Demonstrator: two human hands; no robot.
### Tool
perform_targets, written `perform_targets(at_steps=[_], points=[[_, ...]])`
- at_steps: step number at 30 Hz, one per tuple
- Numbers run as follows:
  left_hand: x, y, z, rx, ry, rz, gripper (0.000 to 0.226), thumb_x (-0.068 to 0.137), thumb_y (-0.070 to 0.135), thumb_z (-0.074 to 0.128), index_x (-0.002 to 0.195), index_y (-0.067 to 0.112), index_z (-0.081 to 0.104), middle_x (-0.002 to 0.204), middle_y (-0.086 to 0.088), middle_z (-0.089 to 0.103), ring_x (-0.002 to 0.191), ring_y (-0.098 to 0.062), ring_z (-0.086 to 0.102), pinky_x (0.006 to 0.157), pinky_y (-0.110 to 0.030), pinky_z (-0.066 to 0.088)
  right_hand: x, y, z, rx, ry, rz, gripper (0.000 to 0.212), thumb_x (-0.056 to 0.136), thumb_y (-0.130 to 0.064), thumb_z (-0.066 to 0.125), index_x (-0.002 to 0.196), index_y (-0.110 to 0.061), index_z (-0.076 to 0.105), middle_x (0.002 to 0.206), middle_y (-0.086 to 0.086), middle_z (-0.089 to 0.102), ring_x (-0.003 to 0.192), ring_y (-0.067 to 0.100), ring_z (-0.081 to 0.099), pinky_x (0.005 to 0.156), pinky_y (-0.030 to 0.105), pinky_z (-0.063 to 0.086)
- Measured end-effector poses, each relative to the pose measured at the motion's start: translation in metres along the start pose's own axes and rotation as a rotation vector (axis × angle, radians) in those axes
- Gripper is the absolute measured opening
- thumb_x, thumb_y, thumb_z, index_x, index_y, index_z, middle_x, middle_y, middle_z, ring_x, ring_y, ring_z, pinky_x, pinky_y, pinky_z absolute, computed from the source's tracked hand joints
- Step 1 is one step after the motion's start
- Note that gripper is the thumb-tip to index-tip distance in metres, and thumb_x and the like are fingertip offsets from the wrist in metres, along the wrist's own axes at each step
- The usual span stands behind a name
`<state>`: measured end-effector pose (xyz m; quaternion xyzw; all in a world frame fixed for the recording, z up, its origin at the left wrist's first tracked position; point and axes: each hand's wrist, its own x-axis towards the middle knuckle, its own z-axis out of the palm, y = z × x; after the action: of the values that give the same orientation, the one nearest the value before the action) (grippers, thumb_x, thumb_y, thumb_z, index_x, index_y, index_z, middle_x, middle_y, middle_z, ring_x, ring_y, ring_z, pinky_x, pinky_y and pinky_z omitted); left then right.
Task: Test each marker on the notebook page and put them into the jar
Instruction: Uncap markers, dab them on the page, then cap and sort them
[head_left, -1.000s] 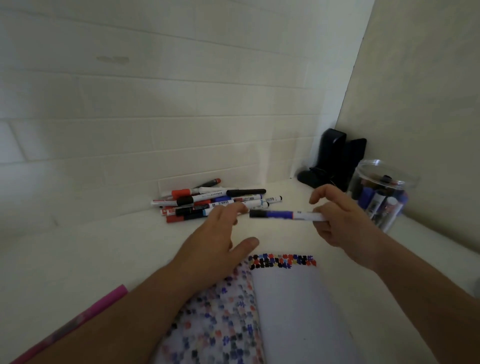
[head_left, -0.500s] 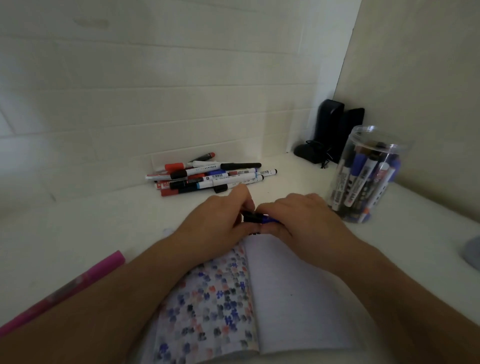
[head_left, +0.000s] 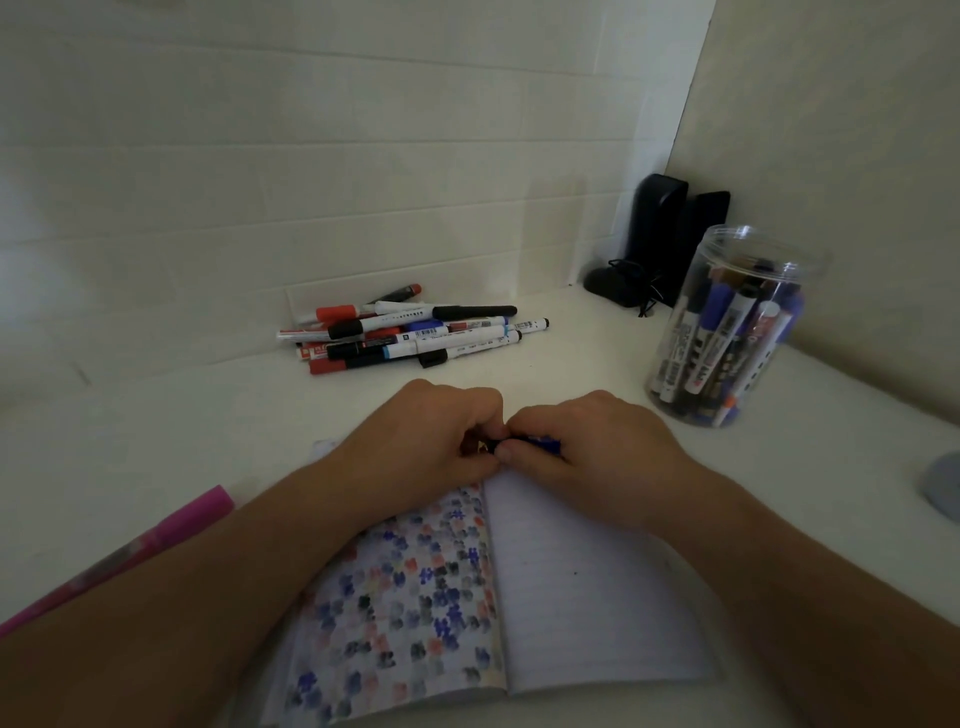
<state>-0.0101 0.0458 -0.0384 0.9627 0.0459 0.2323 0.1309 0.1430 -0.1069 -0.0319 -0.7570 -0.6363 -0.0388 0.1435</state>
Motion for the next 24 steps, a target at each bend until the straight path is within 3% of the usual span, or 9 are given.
perform_targets(at_steps=[5, 9, 12, 14, 16, 18, 19, 21, 24], points=[[-0.001, -0.001, 0.002, -0.01, 0.038, 0.02, 0.017, 0.087, 0.037, 0.076, 0.085, 0.026, 0.063, 0.072, 0.013, 0.065, 0.062, -0.003, 0.057, 0.058, -0.013, 0.039, 0.001, 0.002, -0.001, -0.04, 0.021, -0.019, 0.058, 0.093, -0.078, 0.022, 0.107, -0.043, 0.066, 0.071, -0.014, 0.062, 0.064, 0.002, 0.054, 0.054, 0.027, 0.039], [-0.001, -0.001, 0.001, -0.02, 0.034, 0.004, 0.019, 0.088, 0.039, 0.077, 0.089, 0.024, 0.066, 0.077, 0.012, 0.069, 0.065, -0.003, 0.061, 0.059, -0.02, 0.047, -0.003, 0.004, -0.006, -0.07, -0.002, 0.009, 0.064, 0.091, -0.082, 0.021, 0.117, -0.043, 0.065, 0.079, -0.011, 0.068, 0.071, 0.006, 0.06, 0.058, 0.028, 0.045], [0.001, 0.002, 0.001, -0.028, -0.006, -0.022, 0.019, 0.086, 0.038, 0.078, 0.089, 0.026, 0.063, 0.078, 0.012, 0.068, 0.066, -0.002, 0.06, 0.059, -0.02, 0.046, -0.005, -0.002, -0.015, -0.125, -0.117, 0.079, 0.057, 0.088, -0.083, 0.03, 0.114, -0.035, 0.048, 0.077, -0.007, 0.059, 0.071, 0.012, 0.057, 0.057, 0.03, 0.042], [0.002, 0.004, 0.001, -0.037, -0.026, -0.066, 0.017, 0.088, 0.041, 0.075, 0.091, 0.034, 0.059, 0.08, 0.014, 0.068, 0.069, -0.002, 0.06, 0.061, -0.02, 0.048, -0.01, 0.003, -0.027, -0.009, -0.17, 0.191, 0.054, 0.086, -0.083, 0.041, 0.103, -0.032, 0.04, 0.078, -0.004, 0.059, 0.068, 0.013, 0.056, 0.059, 0.033, 0.048], [0.001, 0.003, 0.0, -0.059, -0.051, -0.116, 0.016, 0.09, 0.042, 0.072, 0.094, 0.037, 0.057, 0.085, 0.016, 0.067, 0.076, -0.001, 0.061, 0.065, -0.02, 0.05, -0.015, 0.014, -0.041, 0.282, -0.106, 0.297, 0.033, 0.098, -0.061, 0.052, 0.094, -0.029, 0.045, 0.083, 0.003, 0.063, 0.068, 0.016, 0.057, 0.065, 0.036, 0.053], [-0.001, 0.0, 0.0, -0.077, -0.09, -0.137, 0.016, 0.089, 0.043, 0.071, 0.099, 0.038, 0.06, 0.089, 0.019, 0.065, 0.083, 0.001, 0.059, 0.07, -0.019, 0.05, -0.022, 0.032, -0.054, 0.77, 0.019, 0.416, 0.017, 0.105, -0.023, 0.051, 0.09, -0.017, 0.056, 0.09, 0.015, 0.068, 0.072, 0.022, 0.061, 0.07, 0.041, 0.055], [-0.001, -0.001, 0.0, -0.07, -0.105, -0.13, 0.017, 0.088, 0.046, 0.071, 0.101, 0.039, 0.061, 0.089, 0.021, 0.063, 0.085, 0.002, 0.058, 0.071, -0.015, 0.047, -0.024, 0.042, -0.058, 1.094, 0.032, 0.482, 0.012, 0.099, -0.011, 0.051, 0.092, -0.011, 0.061, 0.095, 0.018, 0.069, 0.075, 0.025, 0.064, 0.07, 0.04, 0.056], [-0.001, -0.002, 0.002, -0.038, -0.127, -0.112, 0.021, 0.087, 0.054, 0.069, 0.103, 0.041, 0.064, 0.09, 0.026, 0.059, 0.089, 0.004, 0.053, 0.072, -0.01, 0.038, -0.028, 0.064, -0.061, 1.621, 0.008, 0.428, 0.027, 0.081, -0.003, 0.055, 0.101, -0.012, 0.071, 0.101, 0.015, 0.071, 0.086, 0.024, 0.067, 0.072, 0.034, 0.059], [-0.001, -0.003, 0.003, -0.049, -0.147, -0.098, 0.027, 0.086, 0.061, 0.065, 0.105, 0.042, 0.067, 0.092, 0.026, 0.061, 0.092, 0.003, 0.052, 0.078, -0.016, 0.041, -0.029, 0.078, -0.053, 1.844, -0.093, 0.165, 0.038, 0.078, -0.005, 0.082, 0.112, -0.021, 0.074, 0.1, 0.005, 0.069, 0.089, 0.019, 0.066, 0.073, 0.031, 0.058]])
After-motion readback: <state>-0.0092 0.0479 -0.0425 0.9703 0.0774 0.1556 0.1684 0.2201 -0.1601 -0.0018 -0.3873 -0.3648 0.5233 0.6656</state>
